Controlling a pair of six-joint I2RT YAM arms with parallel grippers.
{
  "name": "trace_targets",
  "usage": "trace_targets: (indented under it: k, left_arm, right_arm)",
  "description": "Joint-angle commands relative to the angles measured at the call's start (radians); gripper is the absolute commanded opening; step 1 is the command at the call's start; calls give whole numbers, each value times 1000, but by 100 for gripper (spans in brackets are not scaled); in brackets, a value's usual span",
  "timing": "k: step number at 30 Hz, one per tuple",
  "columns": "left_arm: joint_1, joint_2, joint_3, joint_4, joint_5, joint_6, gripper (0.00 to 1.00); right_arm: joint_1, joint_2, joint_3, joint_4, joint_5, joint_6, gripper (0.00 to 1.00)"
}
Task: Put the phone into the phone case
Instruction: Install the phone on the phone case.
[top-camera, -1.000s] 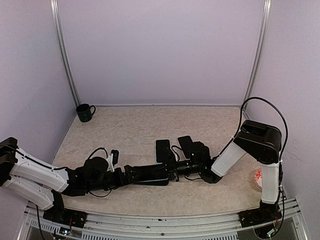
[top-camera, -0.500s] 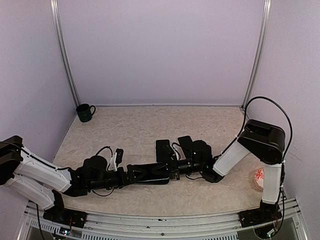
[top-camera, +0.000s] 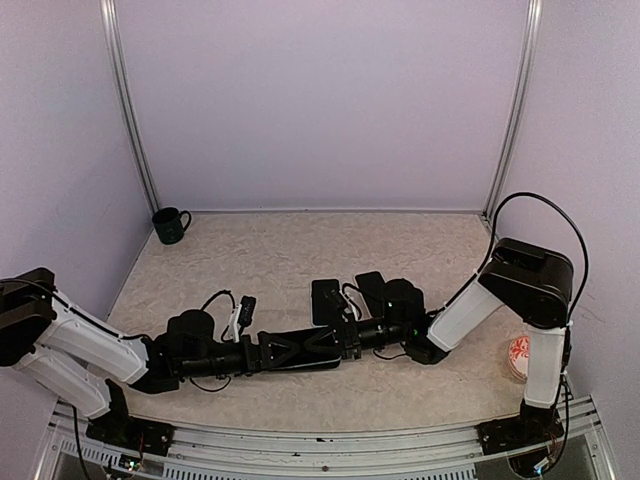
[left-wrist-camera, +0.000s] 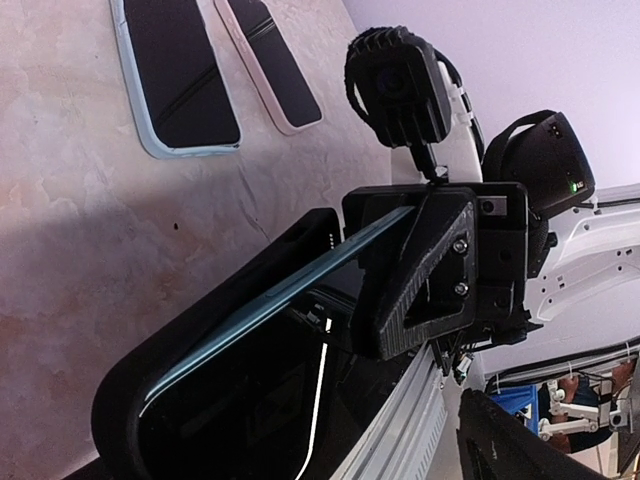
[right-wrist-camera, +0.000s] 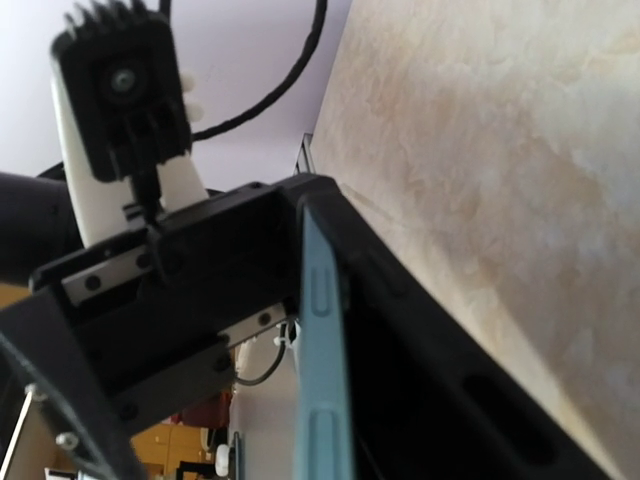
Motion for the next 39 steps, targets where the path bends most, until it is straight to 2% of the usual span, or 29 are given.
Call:
trace_targets:
  k: [1, 11, 20, 24, 30, 37, 39]
  left_arm:
    - [6, 17, 20, 85, 48, 22, 83]
    - [6, 24, 3, 156, 83, 15, 72]
    - [5, 35, -15, 215, 108, 6, 59]
    - [5, 33, -26, 239, 112, 2, 56]
    - [4, 33, -36, 276, 126, -3, 45]
    - [5, 36, -41, 313, 147, -6, 39]
    - [4, 36, -41, 319, 148, -6, 38]
  right_arm:
    - [12, -31, 16, 20, -30, -35, 0]
    - [22, -11, 30, 18, -41, -47, 0]
    - [28, -1, 34, 19, -44, -48, 0]
    - [28, -5, 34, 18, -46, -51, 0]
    - [28, -6, 37, 12, -49, -51, 0]
    - [27, -14, 37, 8, -55, -56, 0]
    - [28, -19, 38, 1, -56, -60, 4]
